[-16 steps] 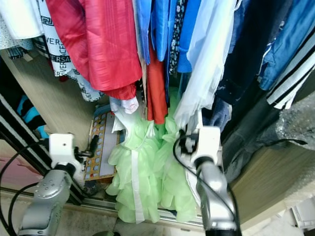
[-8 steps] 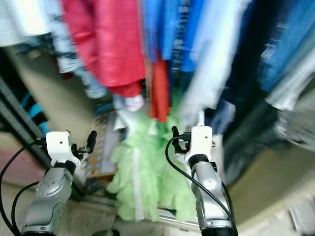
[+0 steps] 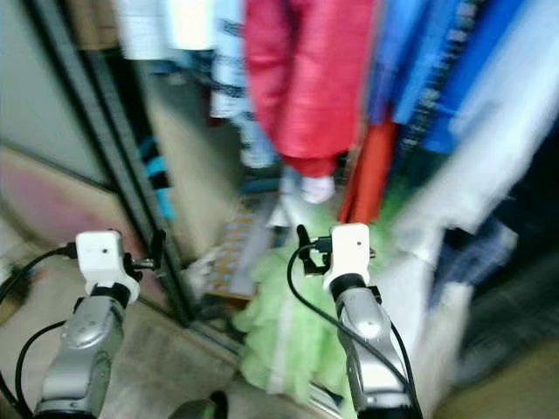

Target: Clean up the room

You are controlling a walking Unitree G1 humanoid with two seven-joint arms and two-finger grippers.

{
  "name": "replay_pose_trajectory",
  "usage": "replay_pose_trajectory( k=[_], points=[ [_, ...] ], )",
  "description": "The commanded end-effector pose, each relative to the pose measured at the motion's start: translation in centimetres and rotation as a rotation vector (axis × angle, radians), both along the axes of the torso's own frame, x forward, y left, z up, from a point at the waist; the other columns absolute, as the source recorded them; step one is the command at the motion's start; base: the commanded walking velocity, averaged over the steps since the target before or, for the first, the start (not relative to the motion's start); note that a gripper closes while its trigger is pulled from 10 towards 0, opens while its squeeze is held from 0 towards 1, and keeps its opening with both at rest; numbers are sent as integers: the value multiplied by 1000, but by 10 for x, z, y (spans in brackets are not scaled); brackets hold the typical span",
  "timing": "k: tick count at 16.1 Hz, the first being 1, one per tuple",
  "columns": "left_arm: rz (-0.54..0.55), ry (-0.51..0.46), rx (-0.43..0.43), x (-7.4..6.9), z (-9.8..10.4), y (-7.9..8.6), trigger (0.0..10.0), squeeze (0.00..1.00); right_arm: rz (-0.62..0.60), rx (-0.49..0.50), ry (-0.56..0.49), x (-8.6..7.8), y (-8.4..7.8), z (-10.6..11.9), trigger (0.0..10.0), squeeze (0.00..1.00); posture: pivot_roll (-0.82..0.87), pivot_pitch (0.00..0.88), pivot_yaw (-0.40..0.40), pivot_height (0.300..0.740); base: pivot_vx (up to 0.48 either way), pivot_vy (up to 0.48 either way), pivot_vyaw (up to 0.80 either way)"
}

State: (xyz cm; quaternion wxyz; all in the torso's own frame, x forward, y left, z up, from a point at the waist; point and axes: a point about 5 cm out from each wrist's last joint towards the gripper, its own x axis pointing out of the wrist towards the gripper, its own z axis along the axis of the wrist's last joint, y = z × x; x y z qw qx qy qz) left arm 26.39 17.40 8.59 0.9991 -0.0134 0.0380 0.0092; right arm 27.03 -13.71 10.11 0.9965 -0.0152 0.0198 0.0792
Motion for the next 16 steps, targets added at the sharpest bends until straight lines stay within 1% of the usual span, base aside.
replay_pose_trajectory(
  k=[1,3,5,8,12,13,16],
  points=[
    [-15,-12,-8,0,2,-3,10000,0,42,-10,-23,-2,5,7,10000,0,22,0,9,740,0,0,581],
    [-15,-3,-9,-1,1,-8,10000,0,95,-62,-32,-7,7,7,10000,0,13,0,4,740,0,0,800],
    [-19,-19,-28,0,4,-10,10000,0,100,-52,-18,-5,7,3,10000,0,19,0,1,740,0,0,800],
    [5,4,-13,0,-1,-10,10000,0,106,-48,-2,-3,8,-1,10000,0,26,0,-4,740,0,0,800],
    [21,9,-17,2,-1,-9,10000,0,104,-47,4,1,8,-4,10000,0,38,0,-6,740,0,0,800],
    [22,8,-13,3,0,-9,10000,0,104,-41,3,2,8,-4,10000,0,38,0,-4,740,0,0,594],
    [5,10,-6,5,0,-11,10000,0,84,-27,1,4,7,-5,10000,0,32,0,12,740,0,0,0]
  ],
)
